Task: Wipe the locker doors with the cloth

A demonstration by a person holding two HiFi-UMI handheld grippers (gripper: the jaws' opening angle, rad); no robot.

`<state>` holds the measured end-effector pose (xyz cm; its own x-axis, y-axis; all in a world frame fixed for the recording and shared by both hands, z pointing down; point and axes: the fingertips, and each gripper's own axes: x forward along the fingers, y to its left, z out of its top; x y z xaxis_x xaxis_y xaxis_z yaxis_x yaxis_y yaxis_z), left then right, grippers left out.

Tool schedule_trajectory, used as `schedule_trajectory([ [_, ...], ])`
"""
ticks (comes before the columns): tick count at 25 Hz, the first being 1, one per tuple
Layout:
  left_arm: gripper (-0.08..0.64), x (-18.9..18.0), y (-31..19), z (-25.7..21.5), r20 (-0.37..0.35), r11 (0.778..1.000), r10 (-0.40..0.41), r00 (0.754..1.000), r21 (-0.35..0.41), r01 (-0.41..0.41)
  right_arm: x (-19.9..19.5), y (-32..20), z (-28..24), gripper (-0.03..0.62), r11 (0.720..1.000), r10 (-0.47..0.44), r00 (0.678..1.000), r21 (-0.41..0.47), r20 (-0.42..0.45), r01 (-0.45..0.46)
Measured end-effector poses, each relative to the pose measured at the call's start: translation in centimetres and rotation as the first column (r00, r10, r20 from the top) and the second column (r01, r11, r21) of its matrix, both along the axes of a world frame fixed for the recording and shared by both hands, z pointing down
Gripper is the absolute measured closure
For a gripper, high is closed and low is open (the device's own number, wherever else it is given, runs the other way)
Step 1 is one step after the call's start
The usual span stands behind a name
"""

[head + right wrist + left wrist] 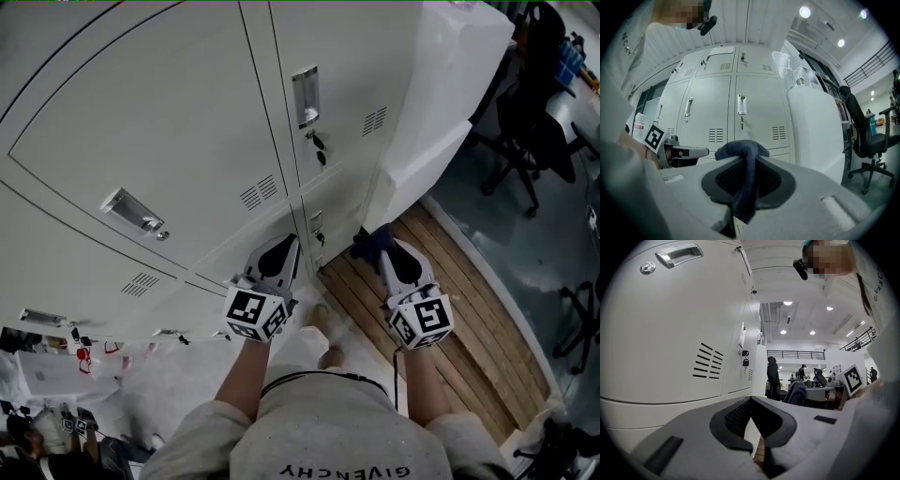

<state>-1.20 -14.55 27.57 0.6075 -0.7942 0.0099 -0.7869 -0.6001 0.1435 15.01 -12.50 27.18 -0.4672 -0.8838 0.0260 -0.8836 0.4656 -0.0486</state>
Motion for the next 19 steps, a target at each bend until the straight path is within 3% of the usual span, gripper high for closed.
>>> schedule_trajectory([
  [13,0.561,0.4,1.8,-3.1,0.019,0.999,0.007,1.0,0.032,-0.007,0.2,2.2,-2.5,0.537,1.0,-0.014,0.998,0.022,0.061,0.012],
  [19,0.561,4.9,0.3,-3.5,0.033,1.0,0.008,0.999,0.005,-0.008,4.6,0.8,-2.6,0.537,1.0,-0.018,0.997,0.001,0.081,0.018],
])
